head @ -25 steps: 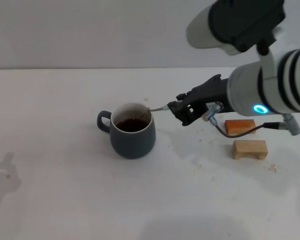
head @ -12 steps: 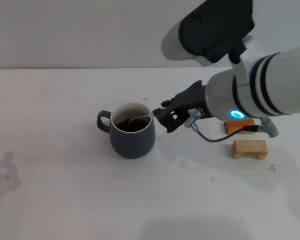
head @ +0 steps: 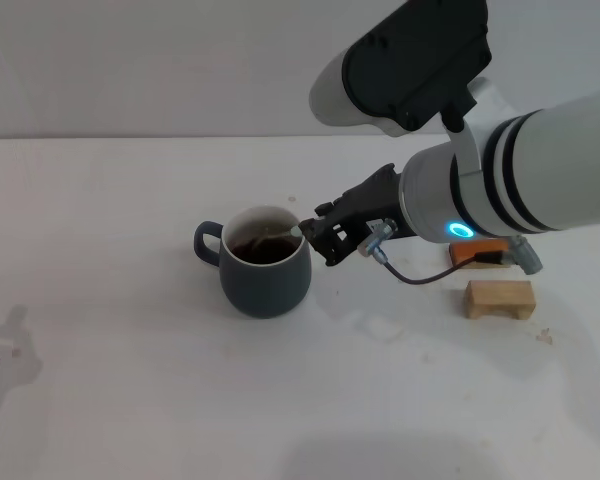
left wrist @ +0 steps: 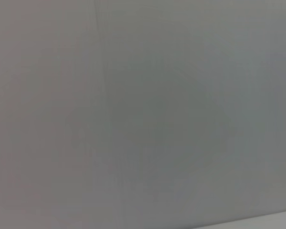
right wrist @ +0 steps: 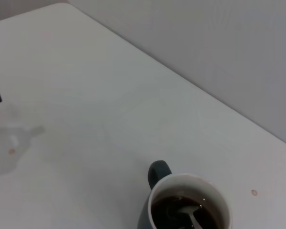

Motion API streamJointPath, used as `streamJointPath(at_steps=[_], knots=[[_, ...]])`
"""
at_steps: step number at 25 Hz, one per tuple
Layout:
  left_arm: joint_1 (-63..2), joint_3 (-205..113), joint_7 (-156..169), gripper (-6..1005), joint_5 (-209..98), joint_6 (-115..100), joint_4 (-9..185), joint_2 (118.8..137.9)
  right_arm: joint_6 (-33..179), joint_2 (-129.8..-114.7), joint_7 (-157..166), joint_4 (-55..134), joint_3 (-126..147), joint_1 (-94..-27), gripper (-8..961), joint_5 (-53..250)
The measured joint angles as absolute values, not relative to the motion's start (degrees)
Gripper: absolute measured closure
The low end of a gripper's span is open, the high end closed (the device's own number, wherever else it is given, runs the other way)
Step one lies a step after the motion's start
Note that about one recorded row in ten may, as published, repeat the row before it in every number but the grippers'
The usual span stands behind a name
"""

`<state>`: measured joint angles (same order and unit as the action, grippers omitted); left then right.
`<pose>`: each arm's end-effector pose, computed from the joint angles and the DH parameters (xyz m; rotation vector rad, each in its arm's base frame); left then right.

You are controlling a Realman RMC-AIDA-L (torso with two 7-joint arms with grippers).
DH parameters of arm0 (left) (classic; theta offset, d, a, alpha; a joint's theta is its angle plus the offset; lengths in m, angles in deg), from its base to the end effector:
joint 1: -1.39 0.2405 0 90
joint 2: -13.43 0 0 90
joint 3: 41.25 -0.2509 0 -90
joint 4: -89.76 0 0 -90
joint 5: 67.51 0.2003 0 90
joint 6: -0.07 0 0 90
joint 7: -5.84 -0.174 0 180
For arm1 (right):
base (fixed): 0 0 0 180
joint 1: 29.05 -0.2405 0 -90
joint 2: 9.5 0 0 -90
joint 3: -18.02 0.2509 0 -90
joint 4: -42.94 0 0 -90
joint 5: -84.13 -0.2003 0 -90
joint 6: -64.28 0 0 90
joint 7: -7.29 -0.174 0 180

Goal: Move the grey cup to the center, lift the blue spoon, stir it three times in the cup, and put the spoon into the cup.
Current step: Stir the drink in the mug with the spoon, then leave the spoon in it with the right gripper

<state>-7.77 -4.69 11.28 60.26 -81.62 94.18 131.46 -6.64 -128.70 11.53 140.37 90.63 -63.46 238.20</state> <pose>-0.3704 0.2444 0.0055 -1.6073 -0.4573 -0.5545 0.0661 0.3363 -0.0686 -2.5132 0.6140 -0.1109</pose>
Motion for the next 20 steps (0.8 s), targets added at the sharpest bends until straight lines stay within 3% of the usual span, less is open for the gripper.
streamJointPath(at_steps=[20], knots=[[-7.1, -4.7, 11.4, 1001, 60.1, -81.8, 94.1, 131.46, -0.9, -128.51, 14.6, 130.4, 91.1, -66.9, 796, 234.8]])
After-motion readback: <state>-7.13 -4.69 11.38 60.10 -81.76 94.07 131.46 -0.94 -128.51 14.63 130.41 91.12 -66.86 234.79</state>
